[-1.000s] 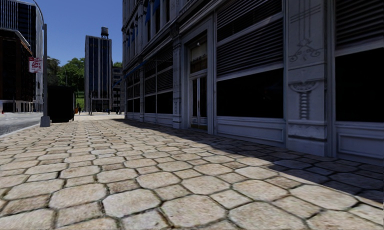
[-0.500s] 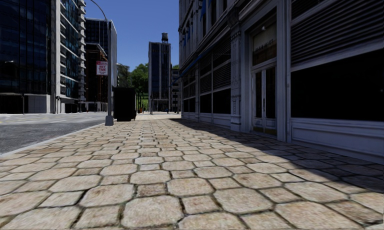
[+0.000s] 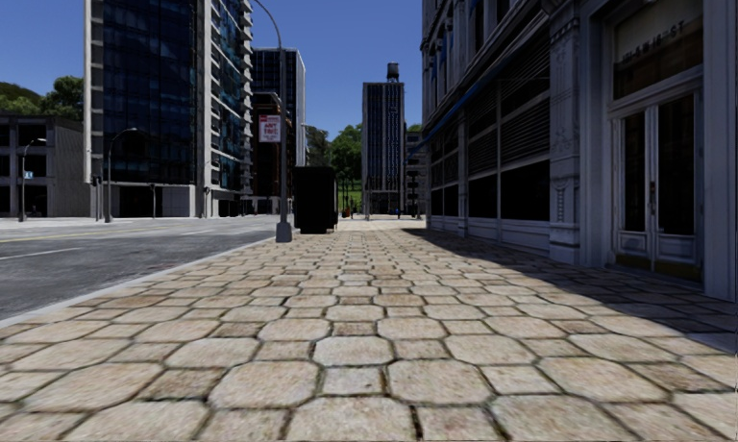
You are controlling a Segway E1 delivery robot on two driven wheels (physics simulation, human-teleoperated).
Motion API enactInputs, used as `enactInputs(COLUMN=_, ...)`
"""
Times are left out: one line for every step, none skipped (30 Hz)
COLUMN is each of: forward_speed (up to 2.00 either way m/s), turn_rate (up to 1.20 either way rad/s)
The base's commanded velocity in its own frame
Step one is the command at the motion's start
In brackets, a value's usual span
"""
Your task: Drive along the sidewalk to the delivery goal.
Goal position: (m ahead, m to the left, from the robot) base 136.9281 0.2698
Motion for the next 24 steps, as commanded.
enactInputs(forward_speed=2.00, turn_rate=0.00)
enactInputs(forward_speed=2.00, turn_rate=0.00)
enactInputs(forward_speed=2.00, turn_rate=0.00)
enactInputs(forward_speed=2.00, turn_rate=0.00)
enactInputs(forward_speed=2.00, turn_rate=0.00)
enactInputs(forward_speed=2.00, turn_rate=0.00)
enactInputs(forward_speed=2.00, turn_rate=0.00)
enactInputs(forward_speed=2.00, turn_rate=0.00)
enactInputs(forward_speed=2.00, turn_rate=0.00)
enactInputs(forward_speed=2.00, turn_rate=0.00)
enactInputs(forward_speed=2.00, turn_rate=0.00)
enactInputs(forward_speed=2.00, turn_rate=0.00)
enactInputs(forward_speed=2.00, turn_rate=0.00)
enactInputs(forward_speed=2.00, turn_rate=0.00)
enactInputs(forward_speed=2.00, turn_rate=0.00)
enactInputs(forward_speed=2.00, turn_rate=0.00)
enactInputs(forward_speed=2.00, turn_rate=0.00)
enactInputs(forward_speed=2.00, turn_rate=0.00)
enactInputs(forward_speed=2.00, turn_rate=0.00)
enactInputs(forward_speed=2.00, turn_rate=0.00)
enactInputs(forward_speed=2.00, turn_rate=0.00)
enactInputs(forward_speed=2.00, turn_rate=0.00)
enactInputs(forward_speed=2.00, turn_rate=0.00)
enactInputs(forward_speed=2.00, turn_rate=0.00)
